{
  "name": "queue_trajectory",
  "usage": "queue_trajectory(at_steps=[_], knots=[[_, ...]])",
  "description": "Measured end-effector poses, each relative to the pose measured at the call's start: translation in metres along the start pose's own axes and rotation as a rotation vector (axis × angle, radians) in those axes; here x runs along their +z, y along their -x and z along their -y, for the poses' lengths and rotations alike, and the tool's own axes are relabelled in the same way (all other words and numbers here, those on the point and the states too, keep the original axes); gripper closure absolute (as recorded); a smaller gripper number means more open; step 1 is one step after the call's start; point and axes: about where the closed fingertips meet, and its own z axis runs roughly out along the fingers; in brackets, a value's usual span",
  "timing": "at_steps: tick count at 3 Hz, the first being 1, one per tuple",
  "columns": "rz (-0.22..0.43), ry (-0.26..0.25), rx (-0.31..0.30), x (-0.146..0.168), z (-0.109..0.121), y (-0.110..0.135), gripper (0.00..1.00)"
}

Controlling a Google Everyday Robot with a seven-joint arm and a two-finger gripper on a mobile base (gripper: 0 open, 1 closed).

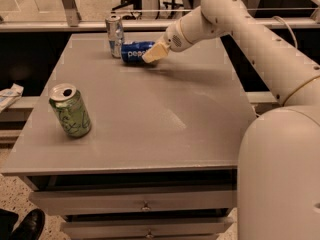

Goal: Move pepsi can near redbull can

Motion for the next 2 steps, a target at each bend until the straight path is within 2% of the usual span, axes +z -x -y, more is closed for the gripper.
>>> queue_trajectory(at_steps=[1,2], knots=[[-0.010,0.024,0.008,0.0015,-0.0030,-0.0072,0.00],[-0.008,0.025,0.007,-0.0012,-0.0031,-0.0084,0.00]])
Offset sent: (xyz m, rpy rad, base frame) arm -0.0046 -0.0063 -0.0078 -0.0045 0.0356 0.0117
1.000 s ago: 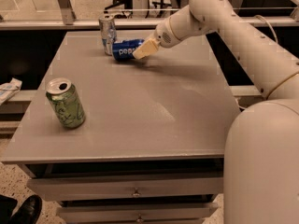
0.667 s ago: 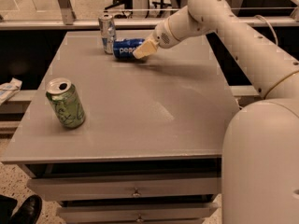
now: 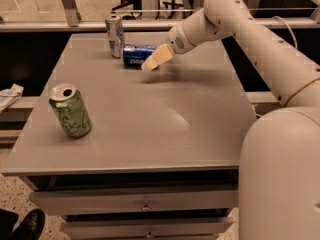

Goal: Move pepsi can near redbull can

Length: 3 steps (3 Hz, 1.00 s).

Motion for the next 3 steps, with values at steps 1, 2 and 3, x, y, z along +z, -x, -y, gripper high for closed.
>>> queue_trajectory(at_steps=[1,2,3], knots=[[0.013,-0.002,-0.003,-0.007,0.000,-0.002,0.00],[0.038,-0.013,-0.001,-0.024,0.004,-0.009,0.00],[0.058,-0.021,0.002,-0.036,0.007,-0.014,0.00]])
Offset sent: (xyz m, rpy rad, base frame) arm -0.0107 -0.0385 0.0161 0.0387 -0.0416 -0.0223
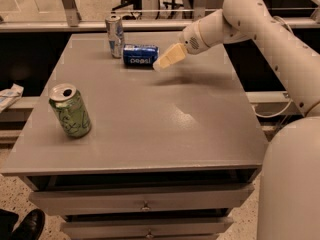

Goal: Move pepsi can near redbull can

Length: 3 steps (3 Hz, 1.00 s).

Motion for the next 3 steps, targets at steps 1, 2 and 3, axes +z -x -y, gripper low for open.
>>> queue_trajectory(at_steps=[1,2,3], knots=[[0.061,-0.028,-0.022,-0.041,0.010,-0.004,0.00],[0.122,-0.088,-0.047,-0.109,0.020,-0.005,0.00],[0.125,-0.090,-0.046,-0.111,0.021,-0.007,0.00]])
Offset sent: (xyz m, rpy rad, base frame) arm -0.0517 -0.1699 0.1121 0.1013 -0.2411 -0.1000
